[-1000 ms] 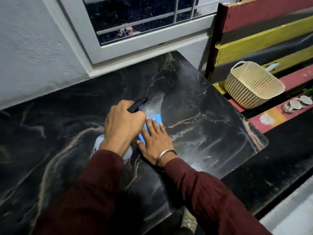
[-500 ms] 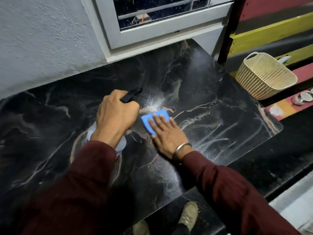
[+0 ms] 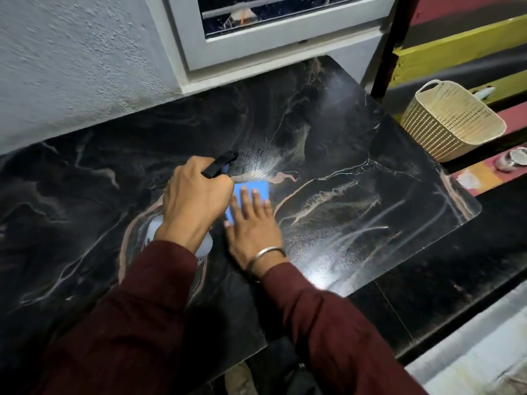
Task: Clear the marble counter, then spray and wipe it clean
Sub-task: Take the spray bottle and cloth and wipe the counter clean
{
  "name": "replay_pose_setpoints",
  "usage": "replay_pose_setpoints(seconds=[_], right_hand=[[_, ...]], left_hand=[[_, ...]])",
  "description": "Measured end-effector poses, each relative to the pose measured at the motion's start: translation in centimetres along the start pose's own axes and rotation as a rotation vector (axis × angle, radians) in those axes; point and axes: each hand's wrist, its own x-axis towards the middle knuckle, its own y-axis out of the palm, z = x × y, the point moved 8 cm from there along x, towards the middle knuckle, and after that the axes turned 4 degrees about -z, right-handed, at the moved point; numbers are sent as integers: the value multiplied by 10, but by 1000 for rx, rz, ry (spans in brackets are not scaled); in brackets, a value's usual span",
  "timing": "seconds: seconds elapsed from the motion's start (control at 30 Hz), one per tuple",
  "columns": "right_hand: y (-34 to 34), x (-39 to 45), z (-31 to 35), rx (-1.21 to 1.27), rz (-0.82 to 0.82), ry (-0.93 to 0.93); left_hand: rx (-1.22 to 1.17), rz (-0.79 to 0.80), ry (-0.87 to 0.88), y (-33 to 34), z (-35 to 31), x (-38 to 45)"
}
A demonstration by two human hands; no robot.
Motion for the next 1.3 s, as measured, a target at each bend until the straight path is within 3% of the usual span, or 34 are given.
replay_pose_setpoints(seconds=[0.1, 0.2, 0.27, 0.43, 0.53, 0.9, 1.1, 1.2, 1.3], right_hand=[[13, -45, 66, -7, 66, -316], [6, -71, 32, 16, 63, -466], [-7, -52, -31, -82, 32, -344], [-49, -23, -226, -82, -66, 313], [-58, -42, -283, -64, -110, 567], [-61, -41, -285, -53, -122, 579], [-57, -15, -269, -31, -111, 700], [-49, 23, -224, -32, -95, 530], [-35, 43, -146, -21, -46, 208]], left_hand=[[18, -10, 39, 2, -6, -4], [37, 4, 74, 3, -10, -8], [40, 29, 75, 5, -13, -10], [73, 89, 155, 15, -22, -19], [99, 131, 195, 24, -28, -29], [175, 201, 159, 44, -45, -32], [153, 174, 124, 52, -43, -22], [117, 127, 107, 53, -46, -14], [114, 103, 102, 60, -54, -6]])
